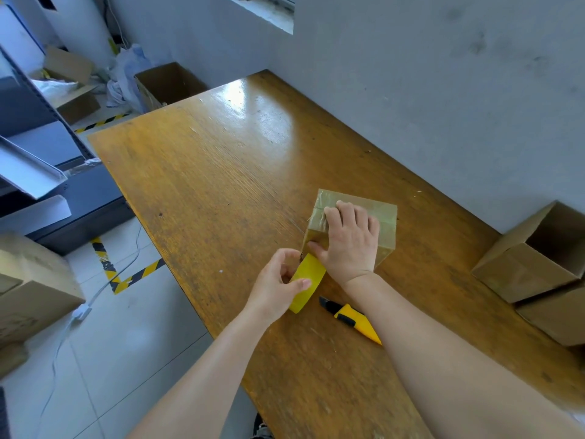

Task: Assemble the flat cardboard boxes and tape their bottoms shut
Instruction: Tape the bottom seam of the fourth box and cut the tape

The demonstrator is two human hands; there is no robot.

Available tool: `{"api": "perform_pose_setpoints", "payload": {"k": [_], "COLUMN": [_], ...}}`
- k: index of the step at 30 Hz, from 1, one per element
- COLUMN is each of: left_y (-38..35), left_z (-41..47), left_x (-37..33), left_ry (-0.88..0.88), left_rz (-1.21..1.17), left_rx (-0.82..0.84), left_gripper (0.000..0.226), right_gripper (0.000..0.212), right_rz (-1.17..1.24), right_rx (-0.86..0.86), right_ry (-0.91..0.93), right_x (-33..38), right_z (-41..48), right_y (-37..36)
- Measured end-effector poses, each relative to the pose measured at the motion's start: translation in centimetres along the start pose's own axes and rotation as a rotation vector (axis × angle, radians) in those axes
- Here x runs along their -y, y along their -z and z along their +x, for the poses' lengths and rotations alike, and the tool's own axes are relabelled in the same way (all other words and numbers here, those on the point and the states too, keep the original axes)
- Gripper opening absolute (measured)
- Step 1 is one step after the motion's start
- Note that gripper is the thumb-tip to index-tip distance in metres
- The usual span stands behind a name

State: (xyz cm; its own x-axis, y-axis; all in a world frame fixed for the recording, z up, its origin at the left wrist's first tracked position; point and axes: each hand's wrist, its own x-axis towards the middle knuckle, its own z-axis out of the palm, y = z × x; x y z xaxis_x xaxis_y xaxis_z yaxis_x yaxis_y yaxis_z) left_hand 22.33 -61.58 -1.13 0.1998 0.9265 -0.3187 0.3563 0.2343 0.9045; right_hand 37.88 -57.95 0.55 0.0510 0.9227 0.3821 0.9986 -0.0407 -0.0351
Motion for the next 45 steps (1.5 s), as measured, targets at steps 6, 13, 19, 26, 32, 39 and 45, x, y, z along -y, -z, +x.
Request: {"api": "perform_pose_setpoints", "payload": {"k": [6, 13, 19, 26, 32, 39, 45], "left_y": [0.8, -0.3, -0.6, -0.1, -1.3, -1.9, -1.0], "left_z": [-1.1, -2.0, -1.8, 2.6, 5.6, 5.4, 5.7], "left_x": [0.4, 0.9, 1.2, -4.4, -6.4, -6.1, -6.6], "left_ry": [-0.115, -0.400, -0.409, -0.326, -0.384, -0.384, -0.355], "left_rz": [0.329, 0.941, 1.046, 0.667, 0.956, 0.864, 0.809], "left_rx": [0.216, 0.463, 0.549, -0.207, 0.095, 0.058, 0.163], "left_gripper": [0.036, 0.026, 0.045, 0.078, 0.091, 0.091, 0.104], "right_gripper": [0.065, 0.066, 0.065, 0.072, 0.070, 0.106, 0.113], "right_rz": [0.037, 0.073, 0.122, 0.298, 0.223, 0.407, 0.465], "right_rx": [0.025, -0.005, 0.029, 0.203, 0.126, 0.387, 0.399], "right_ry": [-0.010, -0.005, 0.002, 0.088, 0.020, -0.384, -0.442], "right_x": [0.0, 0.0, -0.1, -1.9, -4.0, -6.2, -6.4], "right_z": [-0.1, -1.0, -1.4, -0.8, -1.3, -1.8, -1.5], "right_y": [0.3, 0.8, 1.6, 2.9, 3.0, 2.2, 2.6]}}
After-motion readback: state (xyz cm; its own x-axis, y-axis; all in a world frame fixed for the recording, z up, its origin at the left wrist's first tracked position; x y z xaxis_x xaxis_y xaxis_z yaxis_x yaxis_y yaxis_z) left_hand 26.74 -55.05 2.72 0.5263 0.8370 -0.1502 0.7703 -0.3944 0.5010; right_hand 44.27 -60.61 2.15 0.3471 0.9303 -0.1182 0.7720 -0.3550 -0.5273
